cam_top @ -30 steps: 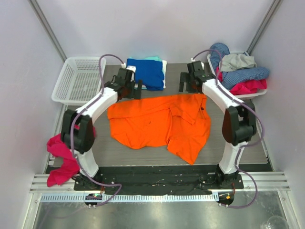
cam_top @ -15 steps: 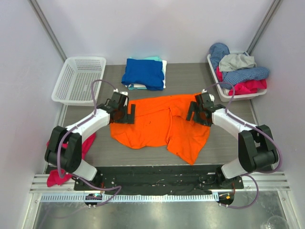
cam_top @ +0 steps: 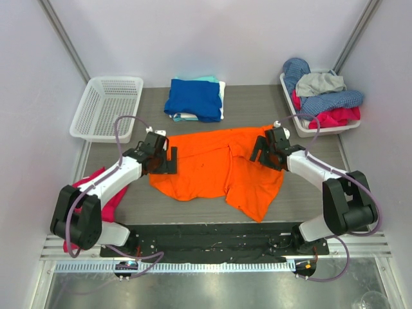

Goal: Fold and stack the t-shirts
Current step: Fold the tshirt

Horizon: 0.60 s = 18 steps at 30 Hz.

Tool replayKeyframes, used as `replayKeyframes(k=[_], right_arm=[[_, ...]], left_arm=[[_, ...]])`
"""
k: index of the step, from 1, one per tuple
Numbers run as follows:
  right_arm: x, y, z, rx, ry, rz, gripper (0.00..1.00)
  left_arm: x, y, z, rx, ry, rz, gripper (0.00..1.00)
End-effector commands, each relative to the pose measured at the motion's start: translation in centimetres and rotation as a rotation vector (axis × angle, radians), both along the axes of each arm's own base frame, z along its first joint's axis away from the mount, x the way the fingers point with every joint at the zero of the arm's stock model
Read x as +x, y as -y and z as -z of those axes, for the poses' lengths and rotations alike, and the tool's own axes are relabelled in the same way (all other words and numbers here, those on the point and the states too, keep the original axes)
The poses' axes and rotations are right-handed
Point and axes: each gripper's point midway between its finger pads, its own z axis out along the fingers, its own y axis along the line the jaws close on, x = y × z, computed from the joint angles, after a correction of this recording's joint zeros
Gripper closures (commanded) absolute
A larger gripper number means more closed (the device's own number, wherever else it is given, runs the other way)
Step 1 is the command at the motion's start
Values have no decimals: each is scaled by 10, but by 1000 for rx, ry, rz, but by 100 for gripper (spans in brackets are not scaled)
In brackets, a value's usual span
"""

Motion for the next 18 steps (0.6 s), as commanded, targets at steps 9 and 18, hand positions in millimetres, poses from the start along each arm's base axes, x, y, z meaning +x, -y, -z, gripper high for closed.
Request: replayKeyframes(k=[9, 18], right_arm=[[-1, -7, -27, 57, 81, -11, 18], [-9, -4, -23, 51, 72, -18, 18]], left_arm=[[-41, -18, -3, -37, -10, -132, 35], [-34, 8, 2, -72, -12, -110, 49]])
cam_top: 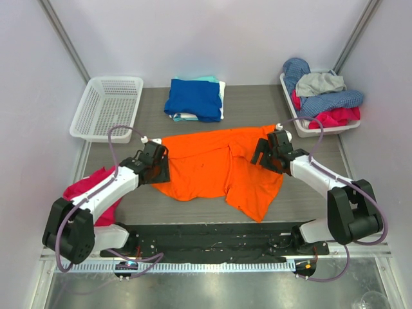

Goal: Fold and stack the t-shirts
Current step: Fold the tshirt

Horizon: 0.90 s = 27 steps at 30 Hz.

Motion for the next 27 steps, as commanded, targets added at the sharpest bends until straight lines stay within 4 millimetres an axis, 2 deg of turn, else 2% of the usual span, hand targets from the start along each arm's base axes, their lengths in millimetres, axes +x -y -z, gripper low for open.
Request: replayKeyframes(k=[1, 4, 9, 19, 27], right_arm=[[3, -2, -12, 14, 46, -3, 18], [1, -1, -12, 13, 45, -6, 18], [0, 0, -14, 7, 51, -6, 17], [-2, 1, -12, -4, 42, -15, 17], [-2, 2, -13, -12, 44, -21, 17]], left_arm=[[12, 18, -1, -33, 22, 1, 49], [13, 27, 4, -29, 11, 12, 49], [14, 29, 13, -10, -5, 11, 50], [29, 28, 10, 27, 21, -2, 53], [34, 31, 18, 40, 2, -4, 59]])
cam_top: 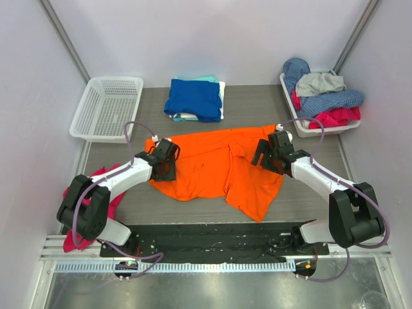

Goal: Fold and stack the t-shirts
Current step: Fold the tshirt

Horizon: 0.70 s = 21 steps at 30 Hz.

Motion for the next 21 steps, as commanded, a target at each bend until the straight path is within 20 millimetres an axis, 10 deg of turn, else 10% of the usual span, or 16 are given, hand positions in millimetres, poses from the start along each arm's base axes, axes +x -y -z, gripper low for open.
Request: replayKeyframes(k=[1, 21], right_arm=[[5, 0, -12, -3, 43, -10, 17], [1, 4, -12, -10, 41, -8, 17]], left_arm=[[17, 6, -10, -10, 57, -18, 59], [9, 0, 10, 23, 16, -32, 62]])
